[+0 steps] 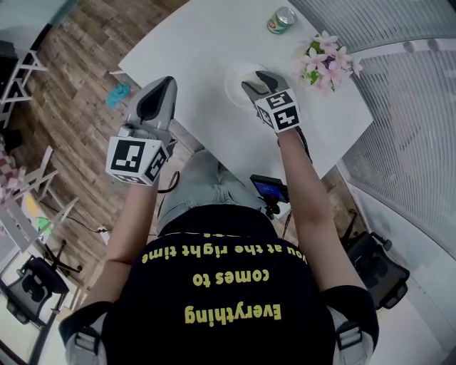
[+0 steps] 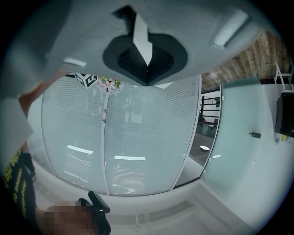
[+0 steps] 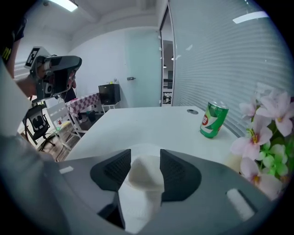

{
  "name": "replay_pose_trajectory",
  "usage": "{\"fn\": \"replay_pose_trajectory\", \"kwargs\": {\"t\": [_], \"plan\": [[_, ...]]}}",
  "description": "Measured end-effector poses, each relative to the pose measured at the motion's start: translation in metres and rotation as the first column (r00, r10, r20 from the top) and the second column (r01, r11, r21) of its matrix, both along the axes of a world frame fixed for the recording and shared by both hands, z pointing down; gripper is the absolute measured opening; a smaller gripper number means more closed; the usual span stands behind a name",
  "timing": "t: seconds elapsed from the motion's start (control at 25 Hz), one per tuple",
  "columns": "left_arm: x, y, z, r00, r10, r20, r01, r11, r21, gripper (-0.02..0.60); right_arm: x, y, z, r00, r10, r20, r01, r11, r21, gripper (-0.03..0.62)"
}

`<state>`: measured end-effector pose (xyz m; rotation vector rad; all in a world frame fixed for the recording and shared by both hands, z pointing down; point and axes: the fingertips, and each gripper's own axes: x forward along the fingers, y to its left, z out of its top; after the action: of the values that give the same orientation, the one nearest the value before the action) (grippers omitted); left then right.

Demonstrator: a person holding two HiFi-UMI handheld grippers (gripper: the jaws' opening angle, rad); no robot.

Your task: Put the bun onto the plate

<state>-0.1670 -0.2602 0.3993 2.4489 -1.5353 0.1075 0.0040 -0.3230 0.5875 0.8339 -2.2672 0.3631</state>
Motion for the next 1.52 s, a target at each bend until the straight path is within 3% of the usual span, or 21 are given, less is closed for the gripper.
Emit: {"fn": "replay_pose_trajectory", "kwargs": {"t": [0.64, 1.52], "plan": [[0.000, 0.006, -0.008, 1.000, 0.003, 0.000, -0.003, 1.000, 0.018, -0.002, 0.015, 0.001, -0.039, 0.996, 0.070, 0.046, -0.075, 0.990, 0.118, 0.012], [0.009, 0.015, -0.017, 1.000, 0.024, 0.008, -0.024, 0.999, 0.047, -0.002, 0.029, 0.005, -0.119, 0.963, 0.141, 0.231, -0.192, 0.957, 0.219, 0.008]]}}
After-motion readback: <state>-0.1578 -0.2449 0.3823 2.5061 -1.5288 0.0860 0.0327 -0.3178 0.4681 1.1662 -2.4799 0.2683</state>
